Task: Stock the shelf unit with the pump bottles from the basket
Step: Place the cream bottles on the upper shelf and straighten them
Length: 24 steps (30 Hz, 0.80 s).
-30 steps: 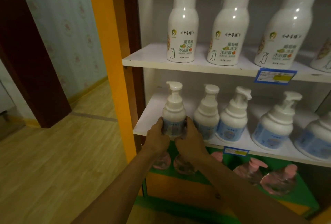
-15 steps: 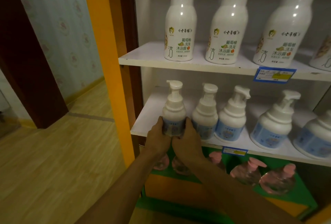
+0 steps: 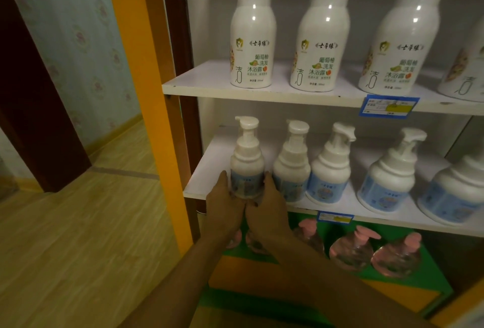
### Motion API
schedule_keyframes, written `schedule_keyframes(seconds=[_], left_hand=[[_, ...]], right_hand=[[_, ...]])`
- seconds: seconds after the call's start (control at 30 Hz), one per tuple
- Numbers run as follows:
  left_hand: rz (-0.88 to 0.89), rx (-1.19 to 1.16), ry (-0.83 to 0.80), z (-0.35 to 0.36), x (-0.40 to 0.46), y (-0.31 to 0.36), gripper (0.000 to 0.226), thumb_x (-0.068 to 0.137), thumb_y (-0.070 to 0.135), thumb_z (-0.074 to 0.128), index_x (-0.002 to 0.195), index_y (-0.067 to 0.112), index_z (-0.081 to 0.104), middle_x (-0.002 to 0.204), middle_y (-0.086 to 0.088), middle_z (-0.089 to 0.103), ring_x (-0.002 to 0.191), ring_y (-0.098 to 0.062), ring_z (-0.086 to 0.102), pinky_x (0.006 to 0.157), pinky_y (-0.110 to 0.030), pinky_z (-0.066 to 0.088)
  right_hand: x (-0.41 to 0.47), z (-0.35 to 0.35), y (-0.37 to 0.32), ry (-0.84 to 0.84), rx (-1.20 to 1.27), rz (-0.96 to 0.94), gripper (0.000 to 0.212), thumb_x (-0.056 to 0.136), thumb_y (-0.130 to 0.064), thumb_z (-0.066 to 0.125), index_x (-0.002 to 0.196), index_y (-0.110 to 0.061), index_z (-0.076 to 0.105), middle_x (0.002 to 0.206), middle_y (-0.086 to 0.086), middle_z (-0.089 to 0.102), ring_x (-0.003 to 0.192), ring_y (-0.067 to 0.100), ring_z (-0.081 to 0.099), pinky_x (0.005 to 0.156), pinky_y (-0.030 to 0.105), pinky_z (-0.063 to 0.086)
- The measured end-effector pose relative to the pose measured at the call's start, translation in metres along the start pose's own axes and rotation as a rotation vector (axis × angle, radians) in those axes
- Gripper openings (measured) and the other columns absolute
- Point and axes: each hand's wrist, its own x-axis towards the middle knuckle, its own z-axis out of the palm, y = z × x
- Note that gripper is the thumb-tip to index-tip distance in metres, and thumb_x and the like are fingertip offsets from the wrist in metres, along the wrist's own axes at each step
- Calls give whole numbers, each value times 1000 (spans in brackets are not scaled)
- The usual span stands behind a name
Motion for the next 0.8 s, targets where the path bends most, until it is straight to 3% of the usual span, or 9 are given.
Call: schedule_keyframes(seconds=[0.1, 0.17, 0.23, 0.33, 0.47, 0.6, 0.8], left_hand=[[9, 78, 199, 2, -18, 7, 32, 84, 1, 60, 114, 9, 51, 102, 8, 46, 97, -7, 45, 79, -9, 40], [61, 92, 198, 8, -27, 6, 30, 83, -4, 55, 111, 8, 53, 104, 4, 52, 101, -13, 52, 80, -13, 42], [113, 103, 129, 18, -34, 6, 31, 84, -3, 54, 112, 10, 56, 107, 0, 61, 102, -15, 57, 87, -22, 48], [146, 88, 42, 32, -42, 19, 41, 86, -1, 53, 124, 13, 53, 116, 5, 59, 104, -6, 53, 87, -14, 42], [172, 11, -64, 51, -41, 30, 40, 89, 6, 57, 124, 23, 48, 113, 13, 56, 95, 6, 54, 80, 0, 42], [84, 3, -121, 61, -35, 28, 60, 92, 16, 55, 147, 15, 28, 136, -1, 53, 116, -5, 50, 97, -18, 41], [73, 77, -155, 62, -25, 21, 65, 93, 12, 54, 148, 13, 22, 136, -6, 54, 109, -3, 46, 82, -8, 34]], right_hand=[[-18, -14, 1, 91, -6, -51, 54, 89, 1, 53, 139, -15, 42, 141, 0, 48, 134, 17, 41, 110, 27, 34], [-29, -30, 2, 167, -22, -86, 43, 89, 1, 52, 129, -15, 51, 122, -2, 57, 118, 12, 50, 100, 21, 40], [-30, -46, 5, 272, -15, -102, 43, 88, 2, 52, 128, -15, 52, 114, -8, 52, 110, 6, 47, 93, 16, 36], [-22, -66, 9, 387, 28, -99, 48, 85, 3, 54, 130, -14, 50, 127, 0, 55, 117, 13, 49, 98, 23, 38], [-12, -77, 11, 240, 39, -53, 53, 86, -2, 52, 136, -19, 44, 135, 3, 53, 124, 21, 49, 101, 32, 43], [-2, -73, 14, 143, 44, -20, 68, 86, -8, 51, 147, -28, 27, 150, -1, 38, 136, 22, 38, 108, 47, 39], [11, -71, 15, 110, 57, 9, 78, 85, -3, 53, 151, -25, 17, 156, 2, 27, 142, 25, 28, 113, 47, 33]])
